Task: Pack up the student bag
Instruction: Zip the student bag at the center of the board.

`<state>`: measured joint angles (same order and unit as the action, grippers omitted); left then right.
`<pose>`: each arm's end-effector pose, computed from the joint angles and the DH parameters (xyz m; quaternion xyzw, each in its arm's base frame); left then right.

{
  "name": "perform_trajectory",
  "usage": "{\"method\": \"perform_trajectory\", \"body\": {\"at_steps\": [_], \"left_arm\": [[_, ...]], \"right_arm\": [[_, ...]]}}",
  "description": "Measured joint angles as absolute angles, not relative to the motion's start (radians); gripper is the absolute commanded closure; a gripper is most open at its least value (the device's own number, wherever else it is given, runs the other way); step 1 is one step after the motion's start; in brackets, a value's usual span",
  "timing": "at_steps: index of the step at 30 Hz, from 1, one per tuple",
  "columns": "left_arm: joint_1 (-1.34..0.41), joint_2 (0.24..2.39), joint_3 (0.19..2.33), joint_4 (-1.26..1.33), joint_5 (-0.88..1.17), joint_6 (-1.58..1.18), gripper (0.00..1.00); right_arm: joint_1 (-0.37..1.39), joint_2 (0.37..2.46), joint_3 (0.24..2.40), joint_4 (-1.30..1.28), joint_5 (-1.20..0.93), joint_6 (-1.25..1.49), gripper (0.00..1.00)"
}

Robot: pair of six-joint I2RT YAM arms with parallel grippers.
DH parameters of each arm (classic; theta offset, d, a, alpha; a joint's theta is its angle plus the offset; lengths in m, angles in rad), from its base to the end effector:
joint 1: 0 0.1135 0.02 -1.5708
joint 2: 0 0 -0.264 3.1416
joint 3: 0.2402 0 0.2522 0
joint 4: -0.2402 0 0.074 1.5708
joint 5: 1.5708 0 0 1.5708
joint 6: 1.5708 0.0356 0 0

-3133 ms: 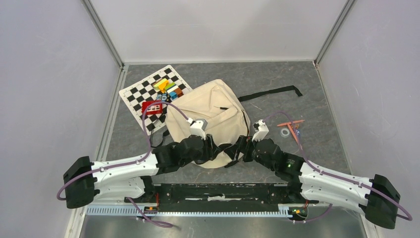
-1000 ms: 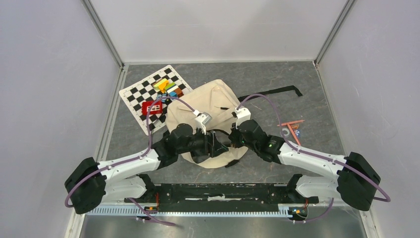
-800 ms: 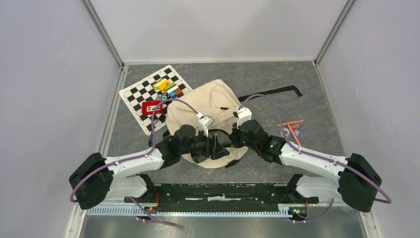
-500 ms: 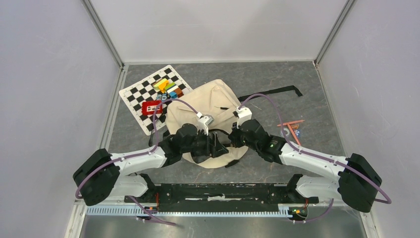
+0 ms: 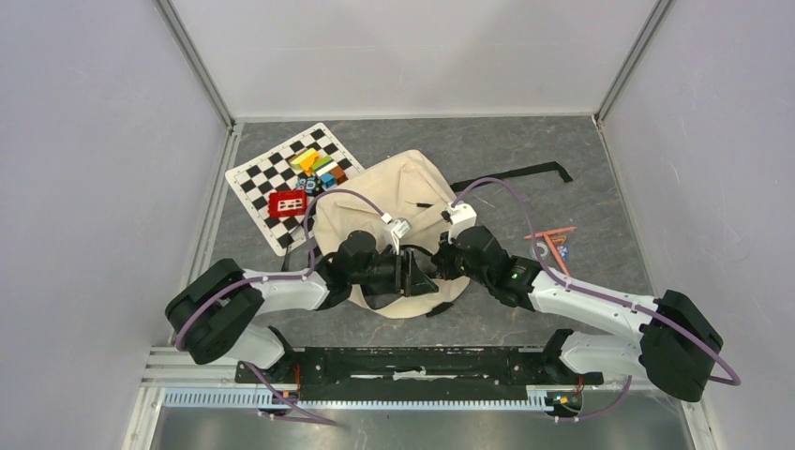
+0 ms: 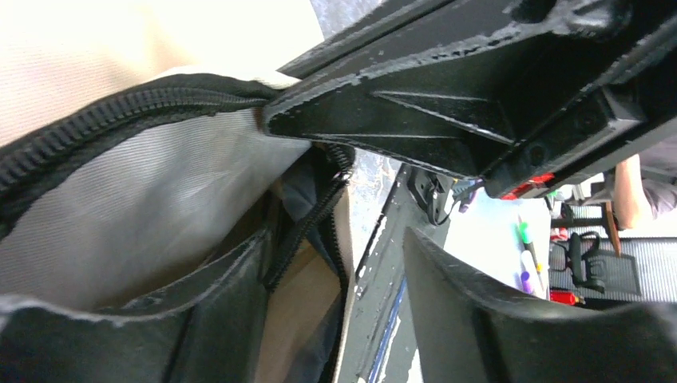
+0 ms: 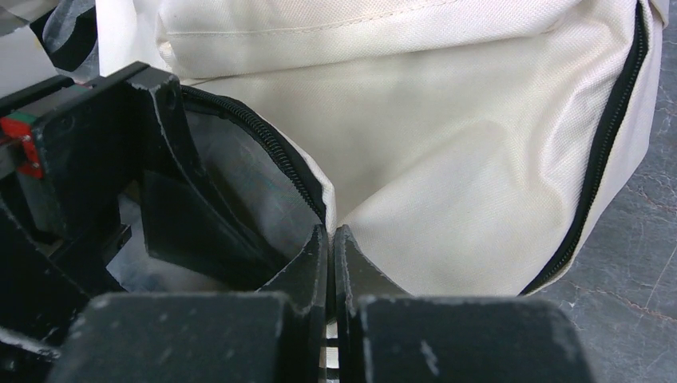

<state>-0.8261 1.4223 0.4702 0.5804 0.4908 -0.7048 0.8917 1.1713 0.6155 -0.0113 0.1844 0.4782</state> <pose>0.1707 -0.2100 0.1716 0.1854 0.7911 -0.5239 0.2557 0.1615 0.1897 0.2199 -0.1359 0.8635 0.2405 0.4220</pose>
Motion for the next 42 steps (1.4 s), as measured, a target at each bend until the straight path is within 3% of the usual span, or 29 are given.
{"method": "perform_trajectory", "body": {"at_steps": [22, 34, 42], "left_arm": [[-0.809, 1.349, 0.461, 0.631, 0.463, -0.719, 0.6], [-0.809, 1.349, 0.454, 0.597, 0.447, -0.716, 0.52], [-0.809, 1.354, 0.454, 0.566, 0.445, -0.709, 0.65]], "right_arm": [[0.889, 1.171, 0.614, -0.008, 0.175, 0.48, 1.0], [0.889, 1.171, 0.611, -0.002, 0.162, 0.485, 1.0], [0.889, 1.173, 0.607, 0.007, 0.154, 0.493, 1.0]]}}
